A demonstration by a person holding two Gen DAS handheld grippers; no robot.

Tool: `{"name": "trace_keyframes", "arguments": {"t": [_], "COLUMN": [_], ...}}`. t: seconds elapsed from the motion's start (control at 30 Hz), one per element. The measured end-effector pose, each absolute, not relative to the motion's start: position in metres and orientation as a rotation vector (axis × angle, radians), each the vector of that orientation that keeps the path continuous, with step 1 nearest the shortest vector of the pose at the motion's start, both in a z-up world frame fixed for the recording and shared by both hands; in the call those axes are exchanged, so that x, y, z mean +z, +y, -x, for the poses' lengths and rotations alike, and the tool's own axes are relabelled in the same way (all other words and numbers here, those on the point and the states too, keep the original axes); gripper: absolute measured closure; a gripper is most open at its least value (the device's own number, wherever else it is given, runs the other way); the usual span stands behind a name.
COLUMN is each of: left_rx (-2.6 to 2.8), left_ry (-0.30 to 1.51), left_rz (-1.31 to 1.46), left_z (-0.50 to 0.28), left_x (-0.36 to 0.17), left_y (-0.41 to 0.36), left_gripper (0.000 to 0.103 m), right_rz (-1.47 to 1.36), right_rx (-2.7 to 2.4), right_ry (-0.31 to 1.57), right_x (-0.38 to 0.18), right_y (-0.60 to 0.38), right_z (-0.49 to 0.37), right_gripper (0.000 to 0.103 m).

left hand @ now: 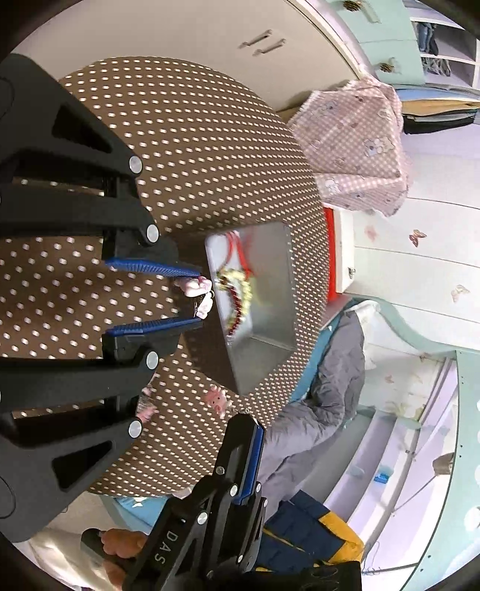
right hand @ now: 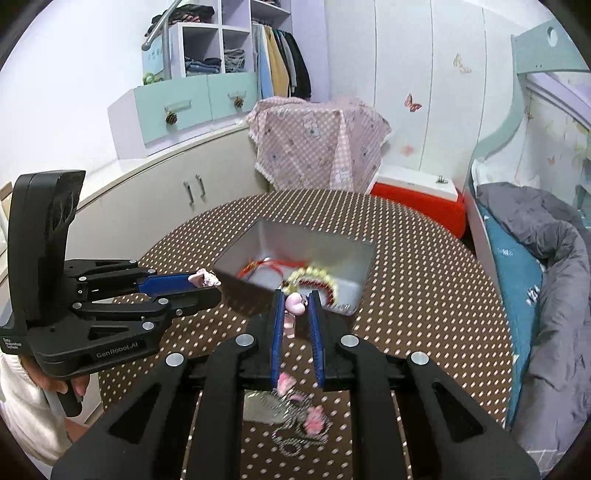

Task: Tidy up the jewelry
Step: 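Carry both pink charms over the grey box with both tools, then open both tools to drop the pink charms into the box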

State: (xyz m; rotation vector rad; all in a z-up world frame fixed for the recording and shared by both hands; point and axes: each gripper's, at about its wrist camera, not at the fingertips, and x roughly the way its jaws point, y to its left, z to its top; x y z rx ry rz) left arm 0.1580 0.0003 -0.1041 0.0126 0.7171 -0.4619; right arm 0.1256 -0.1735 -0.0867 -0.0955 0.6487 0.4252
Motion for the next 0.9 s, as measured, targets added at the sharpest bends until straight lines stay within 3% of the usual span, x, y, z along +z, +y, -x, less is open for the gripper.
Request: {"name": "trace_keyframes", "arguments": {"t": [0.73, 0.77, 0.8, 0.83, 0.9], "left_rx": [-0.479, -0.473, -0.464, -0.449, -0.442], "left_ry": [0.718, 0.716, 0.71, 0.696, 0.671], "left_rz": [-0.041, -0.044, -0.047, -0.048, -0.042], "left_z": [-0.197, -0.197, -0.197, -0.196, -0.195], "left_x": [-0.099, -0.098, -0.098, -0.096, -0.092], "left_y": [-0.028, -0.028, -0.029, -0.029, -0.025], "left_gripper": [0.079, 0.068, 0.039, 0.033, 0.033], "right_rz": [0.094, 0.093, 0.09, 0.087, 0.074], "right_rx": [0.42, 0.42, 0.418, 0.408, 0.383], "right_ry": [0.677, 0.679, 0.681, 0.681, 0.684], "right_x": [-0.092, -0.093, -0.093, -0.093, -0.093], "right_y": [-0.179, -0.179, -0.18, -0.182, -0.187], "right_z": [-0.168, -0.168, -0.169, -0.169, -0.171], "right_gripper": [0.091, 0.09, 0.086, 0.081, 0.067]}}
